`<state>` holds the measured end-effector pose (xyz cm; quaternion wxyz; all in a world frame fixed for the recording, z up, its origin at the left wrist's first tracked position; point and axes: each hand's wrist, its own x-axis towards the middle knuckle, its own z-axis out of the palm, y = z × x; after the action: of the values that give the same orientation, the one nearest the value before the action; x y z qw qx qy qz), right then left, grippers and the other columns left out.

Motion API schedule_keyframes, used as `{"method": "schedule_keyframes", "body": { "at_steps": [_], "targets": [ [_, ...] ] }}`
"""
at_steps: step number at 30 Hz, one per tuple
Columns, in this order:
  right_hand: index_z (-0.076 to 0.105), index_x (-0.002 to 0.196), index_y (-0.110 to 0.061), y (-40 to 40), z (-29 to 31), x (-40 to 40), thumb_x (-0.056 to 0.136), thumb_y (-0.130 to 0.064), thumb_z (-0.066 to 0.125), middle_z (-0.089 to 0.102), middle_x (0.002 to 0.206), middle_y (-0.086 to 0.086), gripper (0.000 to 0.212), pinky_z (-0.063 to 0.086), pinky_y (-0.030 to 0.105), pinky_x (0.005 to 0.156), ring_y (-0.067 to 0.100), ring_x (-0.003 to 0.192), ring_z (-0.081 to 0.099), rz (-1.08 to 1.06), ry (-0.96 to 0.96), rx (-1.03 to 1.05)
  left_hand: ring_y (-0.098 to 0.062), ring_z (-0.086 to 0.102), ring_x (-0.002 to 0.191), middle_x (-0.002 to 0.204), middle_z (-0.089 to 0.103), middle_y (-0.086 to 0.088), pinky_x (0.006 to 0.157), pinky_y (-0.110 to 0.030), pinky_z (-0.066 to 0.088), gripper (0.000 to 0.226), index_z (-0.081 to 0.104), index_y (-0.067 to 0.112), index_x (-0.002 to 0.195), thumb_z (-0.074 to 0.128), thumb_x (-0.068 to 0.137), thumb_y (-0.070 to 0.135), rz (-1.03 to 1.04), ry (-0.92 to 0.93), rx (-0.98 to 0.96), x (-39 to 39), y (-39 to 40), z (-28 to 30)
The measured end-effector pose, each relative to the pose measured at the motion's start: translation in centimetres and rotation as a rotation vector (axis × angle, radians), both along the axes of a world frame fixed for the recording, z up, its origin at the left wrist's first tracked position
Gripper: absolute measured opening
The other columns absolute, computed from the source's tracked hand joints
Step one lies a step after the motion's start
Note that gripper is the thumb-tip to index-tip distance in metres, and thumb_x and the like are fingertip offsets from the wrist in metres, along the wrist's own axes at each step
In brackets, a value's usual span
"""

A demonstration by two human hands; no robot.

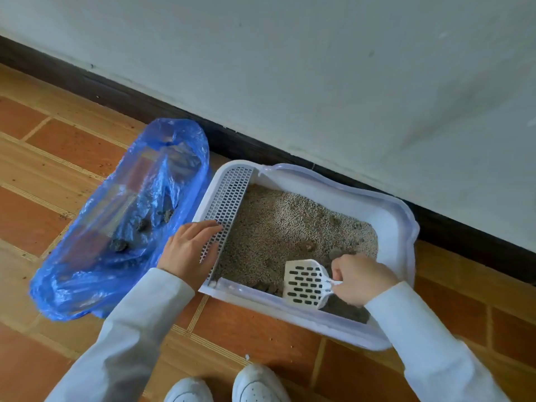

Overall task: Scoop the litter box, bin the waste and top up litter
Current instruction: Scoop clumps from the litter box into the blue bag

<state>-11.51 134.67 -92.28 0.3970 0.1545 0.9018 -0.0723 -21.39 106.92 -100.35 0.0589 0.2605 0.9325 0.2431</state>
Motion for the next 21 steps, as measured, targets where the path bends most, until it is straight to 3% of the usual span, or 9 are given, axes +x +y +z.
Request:
{"method": "schedule_keyframes", "body": {
  "at_steps": [4,9,12,17,21],
  "targets": [
    [0.049,0.074,-0.022,-1.3,-0.9,-0.8,0.087,-0.025,0.051,0.059,0.090,0.005,0.014,0.053,0.039,0.081,0.028,0.084,0.062,-0.003,0.026,-0.041,-0.029,0.061,0.104,0.115,0.067,-0.003,0.081,-0.051,0.053,0.042,0.067,0.014,0.115,0.040,0.089,0.034,0.008,0.001,0.031,0.0,0.0,-0.2],
    [0.053,0.078,-0.019,-2.9,-3.2,-1.6,0.089,-0.026,0.053,0.064,0.081,0.004,0.013,0.058,0.038,0.071,0.026,0.071,0.066,-0.108,0.026,-0.227,-0.031,0.061,0.105,0.116,0.066,-0.004,0.080,-0.052,0.053,0.042,0.067,0.014,0.114,0.039,0.090,0.034,0.020,0.008,0.048,0.1,-0.1,-0.6],
    [0.055,0.083,-0.016,-4.6,-6.2,-1.8,0.088,-0.025,0.059,0.070,0.086,0.010,0.011,0.059,0.041,0.071,0.028,0.071,0.069,-0.230,0.045,-0.379,-0.031,0.060,0.108,0.118,0.065,-0.004,0.079,-0.054,0.053,0.042,0.067,0.014,0.114,0.039,0.090,0.032,0.020,0.003,0.053,0.1,-0.3,-0.9],
    [0.049,0.083,-0.016,-4.5,-7.6,-2.2,0.089,-0.016,0.060,0.067,0.068,0.006,0.012,0.052,0.034,0.055,0.021,0.052,0.059,-0.407,0.029,-0.567,-0.029,0.062,0.107,0.117,0.066,-0.005,0.083,-0.052,0.053,0.041,0.068,0.013,0.113,0.039,0.090,0.030,0.040,0.007,0.093,0.3,-0.4,-0.4],
    [0.049,0.083,-0.011,-2.1,-5.1,-1.4,0.093,-0.009,0.056,0.067,0.074,0.010,0.013,0.045,0.022,0.045,0.015,0.049,0.055,-0.498,0.068,-0.671,-0.029,0.064,0.101,0.112,0.067,-0.006,0.085,-0.046,0.053,0.040,0.068,0.012,0.112,0.039,0.090,0.029,0.056,0.039,0.113,0.4,-0.7,0.1]
  ]
}}
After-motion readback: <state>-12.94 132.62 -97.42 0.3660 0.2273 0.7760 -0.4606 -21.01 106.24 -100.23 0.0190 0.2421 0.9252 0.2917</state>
